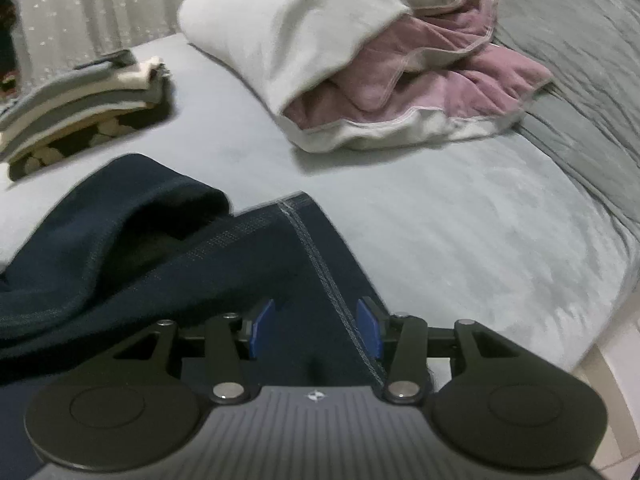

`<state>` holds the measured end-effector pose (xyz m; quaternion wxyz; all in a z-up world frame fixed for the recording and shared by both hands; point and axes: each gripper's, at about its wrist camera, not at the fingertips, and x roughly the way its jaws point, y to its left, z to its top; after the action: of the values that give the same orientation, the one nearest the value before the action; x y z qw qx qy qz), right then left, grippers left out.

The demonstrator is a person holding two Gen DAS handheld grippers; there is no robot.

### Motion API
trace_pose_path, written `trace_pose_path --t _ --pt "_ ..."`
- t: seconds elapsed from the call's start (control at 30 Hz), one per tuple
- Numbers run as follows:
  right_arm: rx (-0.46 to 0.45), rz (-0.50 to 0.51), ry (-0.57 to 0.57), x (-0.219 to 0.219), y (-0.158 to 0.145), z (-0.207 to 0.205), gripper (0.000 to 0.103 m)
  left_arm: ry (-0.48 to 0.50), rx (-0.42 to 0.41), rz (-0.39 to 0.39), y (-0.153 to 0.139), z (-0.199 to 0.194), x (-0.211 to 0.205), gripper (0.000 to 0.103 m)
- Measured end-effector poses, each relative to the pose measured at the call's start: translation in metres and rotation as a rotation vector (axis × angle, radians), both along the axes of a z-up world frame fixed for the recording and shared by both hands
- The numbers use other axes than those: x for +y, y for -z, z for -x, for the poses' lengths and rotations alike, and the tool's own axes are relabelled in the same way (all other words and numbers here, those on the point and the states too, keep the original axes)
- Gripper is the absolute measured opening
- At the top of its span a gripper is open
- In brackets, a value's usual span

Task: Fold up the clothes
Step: 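Lay the jeans flat on the bed and open both grippers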

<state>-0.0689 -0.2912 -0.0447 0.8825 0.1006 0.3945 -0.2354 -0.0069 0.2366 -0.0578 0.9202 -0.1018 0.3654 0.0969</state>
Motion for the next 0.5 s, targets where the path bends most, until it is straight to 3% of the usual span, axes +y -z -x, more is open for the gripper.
trace_pose_path --t 0.3,0.5 --pt "-0.042 -0.038 -0.168 0.037 -0.019 -0.063 0.048 -0.015 0.059 0.079 0.02 -0.06 0.015 0.082" --pt "-0.017 -0.022 -0.385 0.088 -0.011 -0.116 0.048 -0.009 0.06 0.097 0.031 -0.086 0.025 0.082"
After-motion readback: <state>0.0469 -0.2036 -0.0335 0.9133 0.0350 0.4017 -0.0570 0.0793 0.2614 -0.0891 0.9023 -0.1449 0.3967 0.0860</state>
